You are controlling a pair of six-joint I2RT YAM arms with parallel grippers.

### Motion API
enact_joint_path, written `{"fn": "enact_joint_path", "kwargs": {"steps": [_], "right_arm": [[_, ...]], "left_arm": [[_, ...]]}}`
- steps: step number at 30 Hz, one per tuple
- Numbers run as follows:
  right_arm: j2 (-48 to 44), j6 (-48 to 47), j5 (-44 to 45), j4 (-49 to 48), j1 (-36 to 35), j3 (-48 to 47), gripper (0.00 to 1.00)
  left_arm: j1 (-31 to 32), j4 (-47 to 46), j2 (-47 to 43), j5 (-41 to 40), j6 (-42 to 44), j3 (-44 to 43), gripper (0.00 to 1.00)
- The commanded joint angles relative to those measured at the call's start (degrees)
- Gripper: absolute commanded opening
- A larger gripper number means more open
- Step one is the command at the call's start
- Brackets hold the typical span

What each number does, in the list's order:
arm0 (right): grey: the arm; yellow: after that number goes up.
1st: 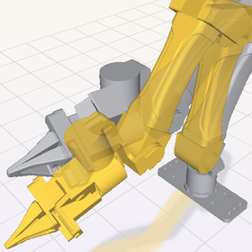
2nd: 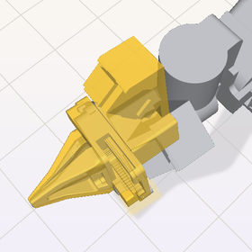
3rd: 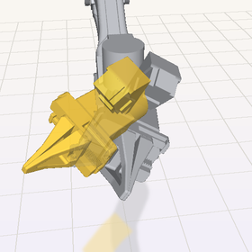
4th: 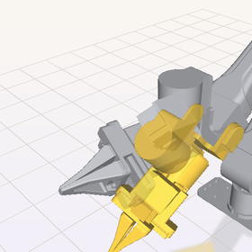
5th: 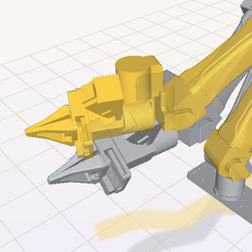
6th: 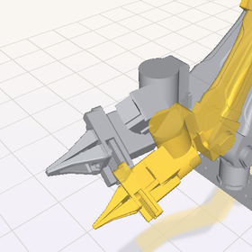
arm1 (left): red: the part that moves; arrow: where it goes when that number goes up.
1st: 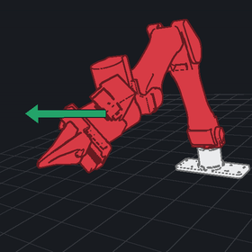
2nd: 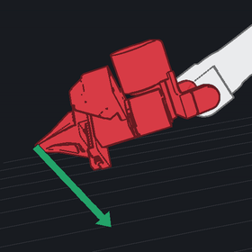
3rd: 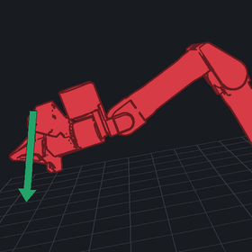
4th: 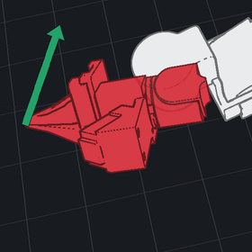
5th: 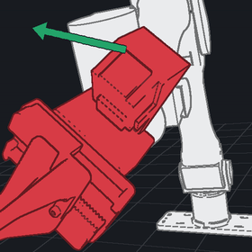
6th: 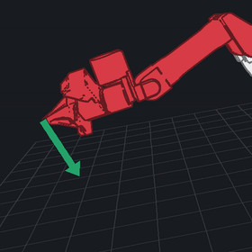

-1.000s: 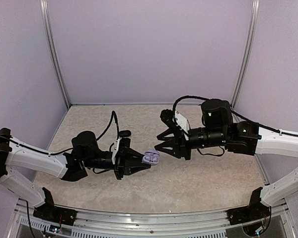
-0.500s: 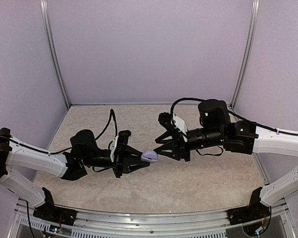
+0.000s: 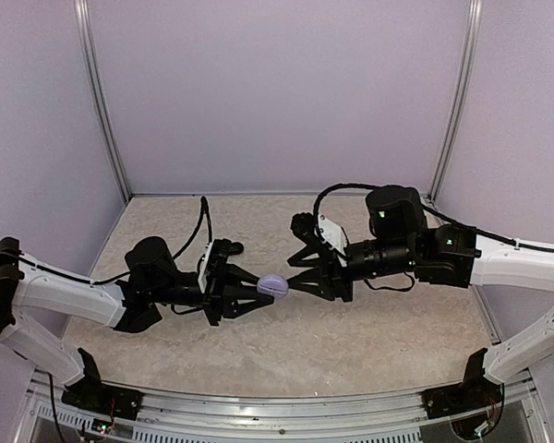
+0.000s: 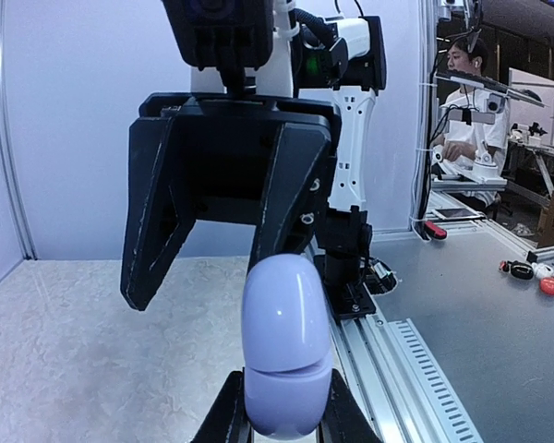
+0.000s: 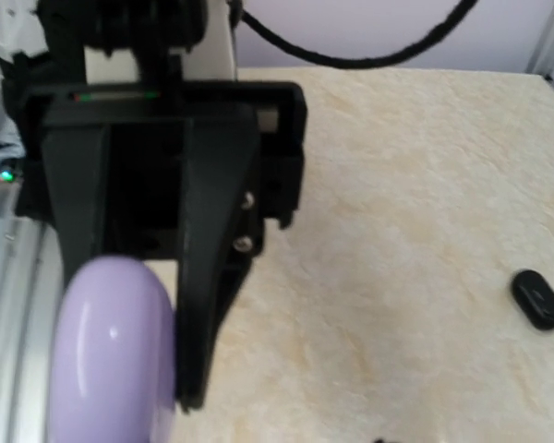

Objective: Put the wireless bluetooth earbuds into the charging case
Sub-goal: Close the charging case.

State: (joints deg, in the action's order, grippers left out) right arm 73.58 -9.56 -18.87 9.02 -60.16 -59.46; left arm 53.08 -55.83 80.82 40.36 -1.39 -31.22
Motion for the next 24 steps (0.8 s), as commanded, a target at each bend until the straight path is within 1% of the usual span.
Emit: {"fn": "enact_joint_path", "kwargs": {"steps": [1,5,6,8,11,14,19,21,24], "right_arm": [[-1.85,-4.56,1.73,3.67,-2.40,-1.87,0.47],[-2.97,-8.41,8.15,5.74,-2.90,-1.61,0.50],[-3.68,-9.75,9.44,5.44,-3.16,-1.23,0.53],[-5.57,-12.21,12.08,3.63,-3.99,0.57,0.63],[-7.88,-15.51,15.64,0.11,-5.26,3.18,0.71],[-7.06,-18.46,20.29,-1.37,-7.24,3.34,0.71],[-4.20,-24.69,30.35,-5.74,-11.69,3.83,0.71],[-3.89,-26.01,31.57,-7.83,-12.37,4.34,0.71],[-3.73,-26.96,31.16,-8.92,-12.61,4.44,0.71]], "left_arm": [[-2.93,-2.50,1.59,-3.16,-7.36,-1.74,0.00],[-3.45,-1.99,1.98,-2.10,-10.19,-2.46,0.00],[-3.49,-1.93,1.98,-2.06,-10.98,-2.56,0.00],[-3.51,-1.45,2.02,-2.11,-12.84,-3.03,0.00],[-3.36,-3.31,2.61,-2.03,-18.38,-3.50,0.00],[-2.74,-6.99,3.68,-1.87,-24.23,-3.75,0.00],[-0.99,-5.74,5.02,-2.62,-28.21,-6.04,0.00],[-0.11,-3.82,5.06,-3.90,-28.15,-6.74,0.00],[0.80,-3.88,5.35,-4.01,-29.08,-7.33,0.00]]}}
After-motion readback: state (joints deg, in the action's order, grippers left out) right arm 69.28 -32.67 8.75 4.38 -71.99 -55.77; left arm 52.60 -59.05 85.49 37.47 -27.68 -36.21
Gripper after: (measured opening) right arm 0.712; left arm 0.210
